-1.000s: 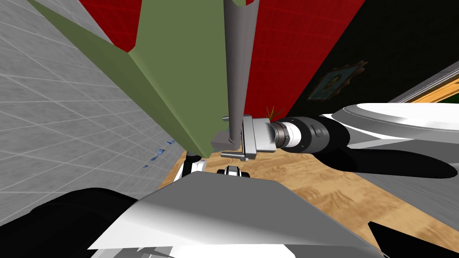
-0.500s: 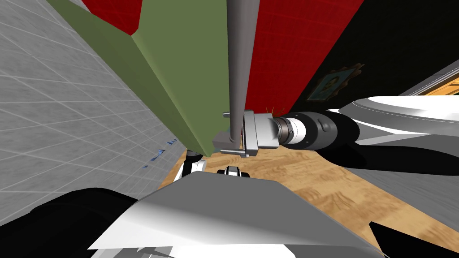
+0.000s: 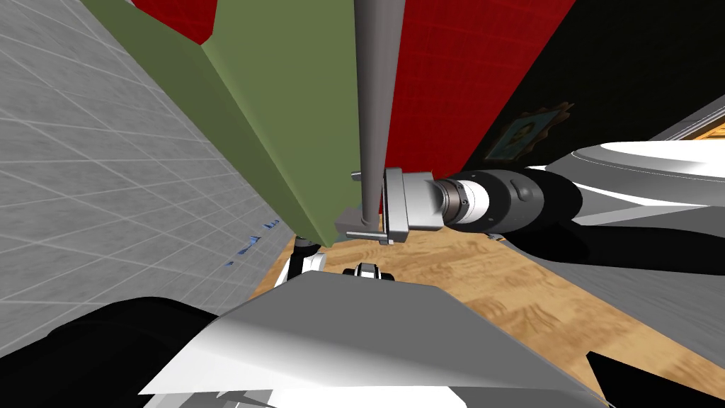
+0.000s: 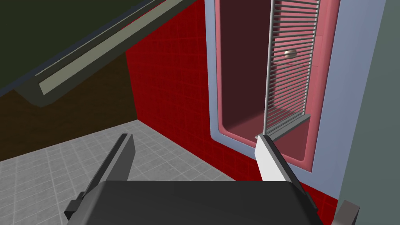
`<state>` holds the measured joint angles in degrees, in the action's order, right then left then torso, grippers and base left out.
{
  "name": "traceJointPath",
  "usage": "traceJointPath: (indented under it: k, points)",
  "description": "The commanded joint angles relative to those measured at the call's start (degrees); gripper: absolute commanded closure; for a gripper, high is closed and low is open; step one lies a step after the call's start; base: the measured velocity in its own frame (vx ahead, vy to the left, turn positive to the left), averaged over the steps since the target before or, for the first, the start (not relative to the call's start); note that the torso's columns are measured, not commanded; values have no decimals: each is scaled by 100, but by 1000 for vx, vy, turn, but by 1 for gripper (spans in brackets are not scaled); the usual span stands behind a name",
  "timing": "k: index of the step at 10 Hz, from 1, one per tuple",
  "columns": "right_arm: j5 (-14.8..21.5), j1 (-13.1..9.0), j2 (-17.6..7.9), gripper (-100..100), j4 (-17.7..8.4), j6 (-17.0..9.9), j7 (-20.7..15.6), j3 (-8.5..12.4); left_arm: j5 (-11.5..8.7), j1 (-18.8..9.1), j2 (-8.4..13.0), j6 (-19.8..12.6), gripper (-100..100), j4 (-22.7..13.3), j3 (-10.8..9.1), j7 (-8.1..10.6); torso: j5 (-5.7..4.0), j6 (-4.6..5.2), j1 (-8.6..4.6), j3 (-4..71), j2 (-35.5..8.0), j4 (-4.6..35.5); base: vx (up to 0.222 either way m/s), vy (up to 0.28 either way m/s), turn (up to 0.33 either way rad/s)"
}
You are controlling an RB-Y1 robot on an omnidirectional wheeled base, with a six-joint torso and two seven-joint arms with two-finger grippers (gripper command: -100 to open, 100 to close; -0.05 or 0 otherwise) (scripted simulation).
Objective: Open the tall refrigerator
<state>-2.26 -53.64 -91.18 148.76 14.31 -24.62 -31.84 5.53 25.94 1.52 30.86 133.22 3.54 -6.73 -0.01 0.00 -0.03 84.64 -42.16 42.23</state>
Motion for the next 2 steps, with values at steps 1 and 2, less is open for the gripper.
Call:
traceJointPath:
  k: [1,2]
  points:
    - [-1,-1,1,0,2,2,1,2,0,0,0,0,0,0,0,0,1,0,1,-2,-2,1,0,0,0]
    - [-2,-2,2,0,3,3,1,3,0,0,0,0,0,0,0,0,1,0,2,-3,-4,1,0,0,0]
